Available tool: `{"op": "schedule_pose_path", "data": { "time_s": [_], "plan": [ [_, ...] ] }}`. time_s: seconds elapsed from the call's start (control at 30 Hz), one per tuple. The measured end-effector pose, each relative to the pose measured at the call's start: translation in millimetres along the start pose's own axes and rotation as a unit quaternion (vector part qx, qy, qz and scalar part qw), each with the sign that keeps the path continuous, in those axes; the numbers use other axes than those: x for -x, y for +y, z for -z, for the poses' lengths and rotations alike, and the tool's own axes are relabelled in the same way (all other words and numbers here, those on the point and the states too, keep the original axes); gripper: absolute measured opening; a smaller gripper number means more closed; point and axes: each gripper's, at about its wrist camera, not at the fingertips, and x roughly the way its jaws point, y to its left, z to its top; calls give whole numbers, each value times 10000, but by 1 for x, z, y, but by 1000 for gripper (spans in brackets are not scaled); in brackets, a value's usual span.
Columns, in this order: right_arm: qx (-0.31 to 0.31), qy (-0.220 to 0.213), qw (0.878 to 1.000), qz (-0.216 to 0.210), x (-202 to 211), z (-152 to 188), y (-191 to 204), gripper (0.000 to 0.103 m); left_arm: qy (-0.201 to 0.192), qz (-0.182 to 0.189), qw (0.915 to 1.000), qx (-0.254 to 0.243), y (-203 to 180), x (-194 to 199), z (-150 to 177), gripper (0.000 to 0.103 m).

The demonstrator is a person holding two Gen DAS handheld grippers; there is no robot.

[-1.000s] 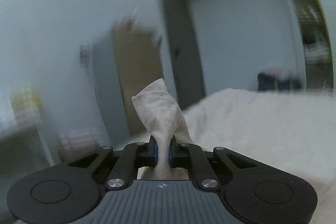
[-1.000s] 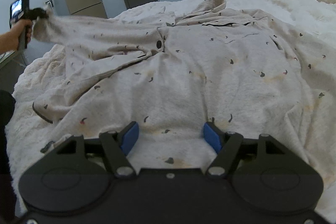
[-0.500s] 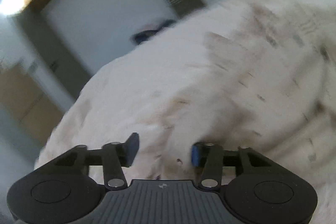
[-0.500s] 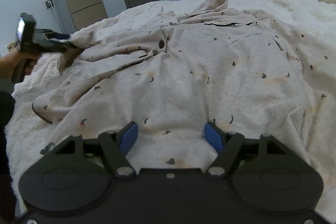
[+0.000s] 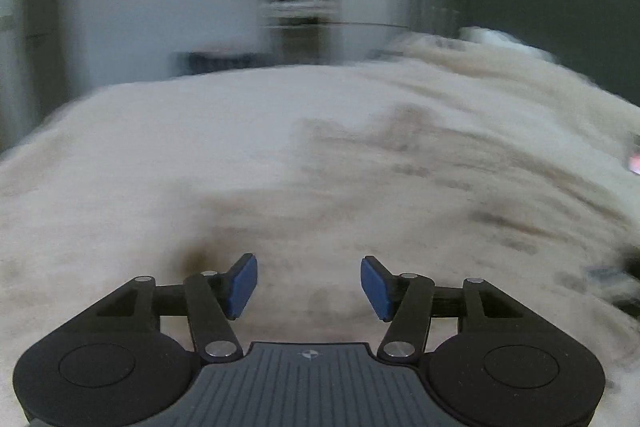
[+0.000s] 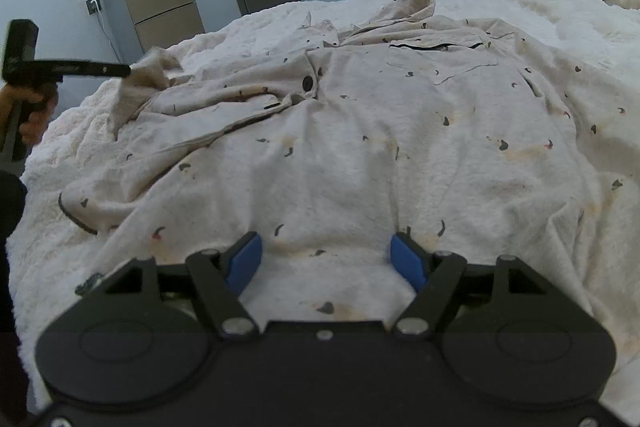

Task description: Fold clothes

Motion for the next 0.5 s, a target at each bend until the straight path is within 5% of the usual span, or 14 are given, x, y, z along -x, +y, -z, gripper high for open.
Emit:
{"op": "schedule_pose_path", "data": {
  "time_s": [0.07,0.17,0.23,0.3,0.4,0.5],
  "plan": [
    [2,-2,10000,-2,0,0,0,71,-9,-349,9993,-114,-2,-2,-1,52],
    [2,0,10000,-4,0,0,0,71,-25,-1307,9897,584,34,-5,7,52],
    [1,0,10000,-5,-1,0,0,71,-10,-2306,9657,1193,69,-1,6,54],
    [3,2,10000,-3,-1,0,0,71,105,-2521,9566,1458,80,-2,8,54],
    [18,4,10000,6,-1,0,0,71,354,-2164,9477,2319,120,-13,13,54],
    [26,1,10000,8,-1,1,0,71,87,-1923,9380,2884,138,-4,20,54]
  ]
}}
